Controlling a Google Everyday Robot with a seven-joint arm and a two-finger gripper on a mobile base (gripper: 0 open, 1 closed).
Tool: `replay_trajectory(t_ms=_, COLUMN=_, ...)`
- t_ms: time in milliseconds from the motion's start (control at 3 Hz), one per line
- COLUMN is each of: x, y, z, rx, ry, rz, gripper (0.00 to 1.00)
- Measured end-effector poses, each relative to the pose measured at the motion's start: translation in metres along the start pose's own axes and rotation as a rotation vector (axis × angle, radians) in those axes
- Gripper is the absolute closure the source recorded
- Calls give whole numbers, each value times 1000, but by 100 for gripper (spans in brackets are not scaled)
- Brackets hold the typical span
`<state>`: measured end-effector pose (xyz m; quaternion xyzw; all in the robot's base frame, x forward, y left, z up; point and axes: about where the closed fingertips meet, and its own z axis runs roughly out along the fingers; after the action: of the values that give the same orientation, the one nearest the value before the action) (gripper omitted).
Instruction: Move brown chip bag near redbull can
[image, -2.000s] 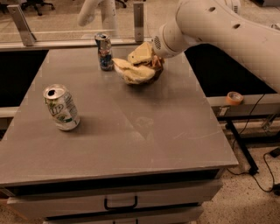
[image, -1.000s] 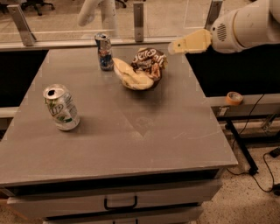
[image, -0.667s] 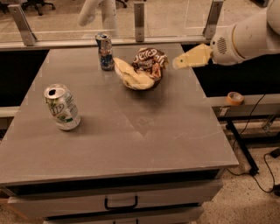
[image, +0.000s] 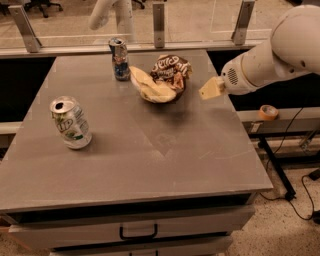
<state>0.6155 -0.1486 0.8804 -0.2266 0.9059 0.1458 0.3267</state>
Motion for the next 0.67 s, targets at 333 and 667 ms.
replay_trajectory(t_ms=333, x=-5, y=13, z=25, rx=-29, ry=5, rz=-40, gripper=92)
replay_trajectory(t_ms=667, x=-16, y=32, z=40, rx=-63, ry=-3, rz=-81, gripper=100)
